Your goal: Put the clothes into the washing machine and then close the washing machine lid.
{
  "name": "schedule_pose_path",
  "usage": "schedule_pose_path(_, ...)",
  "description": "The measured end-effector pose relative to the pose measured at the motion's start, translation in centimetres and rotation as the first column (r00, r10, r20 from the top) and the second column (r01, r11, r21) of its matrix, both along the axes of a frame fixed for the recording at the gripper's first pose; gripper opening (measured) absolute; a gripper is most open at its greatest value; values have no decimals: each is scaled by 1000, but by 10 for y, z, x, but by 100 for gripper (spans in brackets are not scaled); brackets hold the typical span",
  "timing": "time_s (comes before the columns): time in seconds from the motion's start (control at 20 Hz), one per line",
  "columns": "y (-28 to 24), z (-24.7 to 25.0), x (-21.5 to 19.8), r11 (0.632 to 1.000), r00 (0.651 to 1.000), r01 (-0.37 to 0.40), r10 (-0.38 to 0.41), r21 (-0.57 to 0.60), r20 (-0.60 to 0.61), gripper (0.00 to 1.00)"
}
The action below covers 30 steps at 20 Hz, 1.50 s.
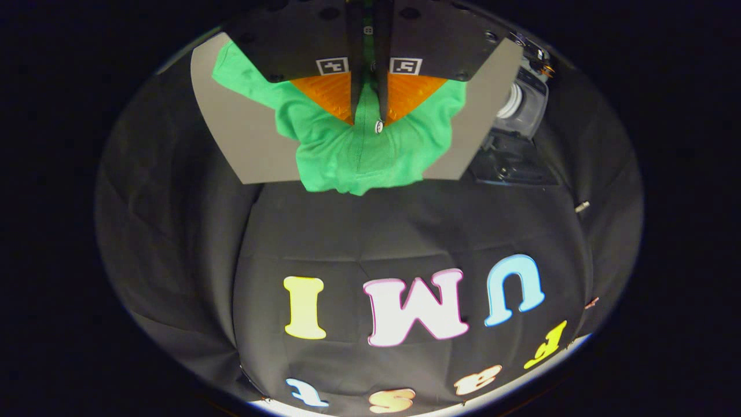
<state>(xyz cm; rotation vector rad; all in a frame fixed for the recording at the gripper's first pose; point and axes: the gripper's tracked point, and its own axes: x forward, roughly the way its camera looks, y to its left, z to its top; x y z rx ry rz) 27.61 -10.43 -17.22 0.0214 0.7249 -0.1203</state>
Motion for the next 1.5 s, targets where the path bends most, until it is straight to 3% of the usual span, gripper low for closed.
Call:
schedule_pose_path(0.3,48,115,-9,996,968,-88,85,3,237,11)
schedule_pose_path(0.6,103,183,-12,985,916,-173,164,-8,367,11)
schedule_pose_path(1.05,237,203,-5,918,818,-396,335,34,467,11)
schedule_pose_path(1.5,352,140,9,813,775,-566,468,137,426,11)
